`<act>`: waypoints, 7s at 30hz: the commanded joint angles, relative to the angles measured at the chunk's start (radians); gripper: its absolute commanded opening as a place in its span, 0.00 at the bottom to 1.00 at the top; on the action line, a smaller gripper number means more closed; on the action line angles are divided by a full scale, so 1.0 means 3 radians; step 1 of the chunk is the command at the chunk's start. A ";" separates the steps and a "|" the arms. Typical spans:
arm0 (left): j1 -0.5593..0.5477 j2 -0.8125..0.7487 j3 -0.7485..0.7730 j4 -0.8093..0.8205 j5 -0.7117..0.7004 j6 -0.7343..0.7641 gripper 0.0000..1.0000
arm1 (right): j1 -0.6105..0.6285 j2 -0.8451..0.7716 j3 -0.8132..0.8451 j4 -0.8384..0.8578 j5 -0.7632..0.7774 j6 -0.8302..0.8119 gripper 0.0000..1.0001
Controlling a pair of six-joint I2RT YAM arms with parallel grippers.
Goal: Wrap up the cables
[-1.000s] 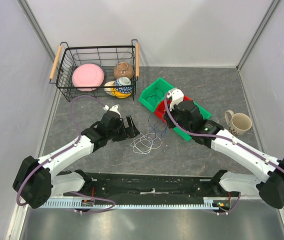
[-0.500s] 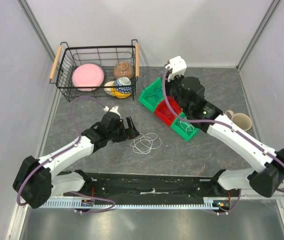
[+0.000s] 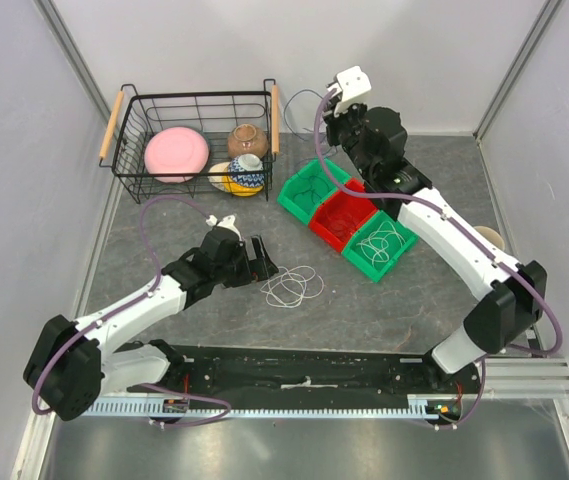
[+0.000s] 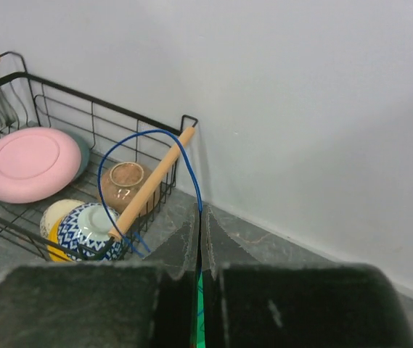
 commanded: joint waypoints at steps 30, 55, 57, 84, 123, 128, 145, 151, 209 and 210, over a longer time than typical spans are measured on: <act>-0.0003 0.0147 0.0165 -0.0076 0.0042 -0.0160 0.98 | -0.0638 0.0825 -0.0401 0.0358 -0.1339 -0.0145 0.00; -0.0003 0.0357 0.0267 -0.0071 0.0139 -0.0129 0.98 | -0.0674 0.1843 0.0386 -0.0097 -0.1442 -0.0365 0.00; -0.0003 0.0357 0.0277 -0.0081 0.0144 -0.0129 0.98 | -0.0669 0.1919 0.0504 -0.0097 -0.1447 -0.0355 0.00; -0.0003 0.0331 0.0277 -0.0138 0.0108 -0.0160 0.98 | -0.0659 0.1552 -0.0267 0.0389 -0.1508 -0.0457 0.00; -0.0003 0.0301 0.0221 -0.0102 0.0103 -0.0155 0.97 | -0.0506 0.1869 0.0090 -0.0286 -0.0690 -0.1137 0.00; -0.0003 0.0255 0.0180 -0.0107 0.0078 -0.0160 0.97 | -0.0444 0.1961 0.0162 -0.0358 -0.0516 -0.1255 0.00; -0.0003 0.0193 0.0139 -0.0102 0.0042 -0.0155 0.97 | -0.0398 0.2176 0.0438 -0.0547 -0.0409 -0.1168 0.15; -0.0003 0.0214 0.0139 -0.0102 0.0062 -0.0150 0.97 | -0.0388 0.2007 0.0428 -0.0547 -0.0475 -0.1132 0.24; -0.0202 -0.0487 0.1208 0.0394 0.0226 0.1047 0.02 | -0.0378 -0.1986 -0.2456 0.0874 -0.1484 0.0432 0.98; -0.0202 -0.0482 0.1228 0.0490 0.0221 0.1057 0.02 | -0.0378 -0.2027 -0.2512 0.0981 -0.1402 0.0478 0.98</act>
